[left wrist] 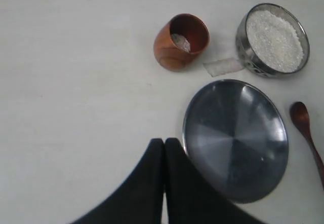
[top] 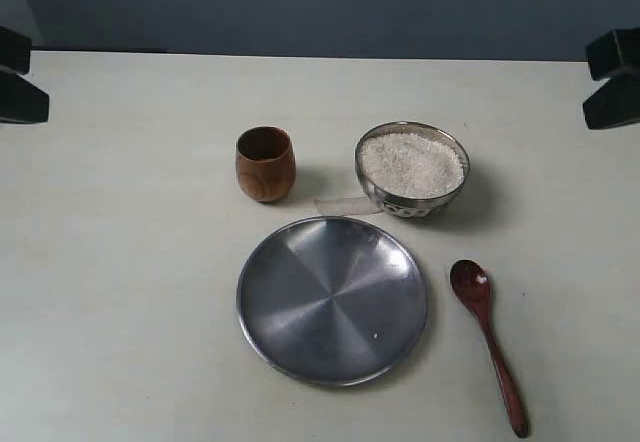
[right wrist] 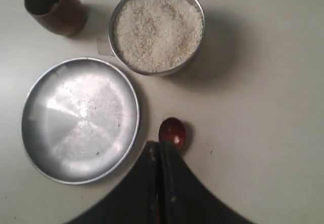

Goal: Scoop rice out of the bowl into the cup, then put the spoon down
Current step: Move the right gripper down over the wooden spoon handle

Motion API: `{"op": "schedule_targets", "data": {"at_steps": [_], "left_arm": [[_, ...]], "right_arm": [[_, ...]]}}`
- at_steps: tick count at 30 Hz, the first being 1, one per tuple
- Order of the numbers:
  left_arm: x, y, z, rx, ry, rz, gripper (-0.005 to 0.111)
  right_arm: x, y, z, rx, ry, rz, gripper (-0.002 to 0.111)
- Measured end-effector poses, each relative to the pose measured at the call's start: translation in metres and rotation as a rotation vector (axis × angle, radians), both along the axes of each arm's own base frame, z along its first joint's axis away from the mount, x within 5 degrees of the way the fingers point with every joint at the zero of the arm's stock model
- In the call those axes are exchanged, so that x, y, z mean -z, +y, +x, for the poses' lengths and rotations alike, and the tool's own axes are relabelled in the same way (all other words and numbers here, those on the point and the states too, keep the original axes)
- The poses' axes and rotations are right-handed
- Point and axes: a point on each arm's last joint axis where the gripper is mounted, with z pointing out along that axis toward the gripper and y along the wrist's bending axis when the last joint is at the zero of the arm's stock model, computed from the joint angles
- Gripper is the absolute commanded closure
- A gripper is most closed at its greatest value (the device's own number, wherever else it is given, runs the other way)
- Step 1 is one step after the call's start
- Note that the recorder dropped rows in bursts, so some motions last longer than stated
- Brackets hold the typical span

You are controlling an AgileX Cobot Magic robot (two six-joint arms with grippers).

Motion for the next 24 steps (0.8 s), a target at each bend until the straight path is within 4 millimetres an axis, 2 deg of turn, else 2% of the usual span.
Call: {"op": "schedule_targets", "data": {"at_steps": [5,10,17,24], "left_arm": [[0.010,-0.007,0.006,0.071,0.070,-0.048,0.106],[0.032,-0.015,0.006,0.119,0.160,-0.052,0.106],[0.068,-0.021,0.002,0.148,0.287,-0.056,0.106],[0.081,-0.020,0.001,0.122,0.281,-0.044,0.106]], "right_arm": [[0.010,0.002,0.004,-0.026,0.092,-0.002,0.109],[0.025,0.003,0.007,-0.045,0.199,0.000,0.109],[0.064,0.002,-0.002,-0.031,0.314,-0.007,0.109],[0.100,0.008,-0.011,-0.010,0.317,0.002,0.109]]}}
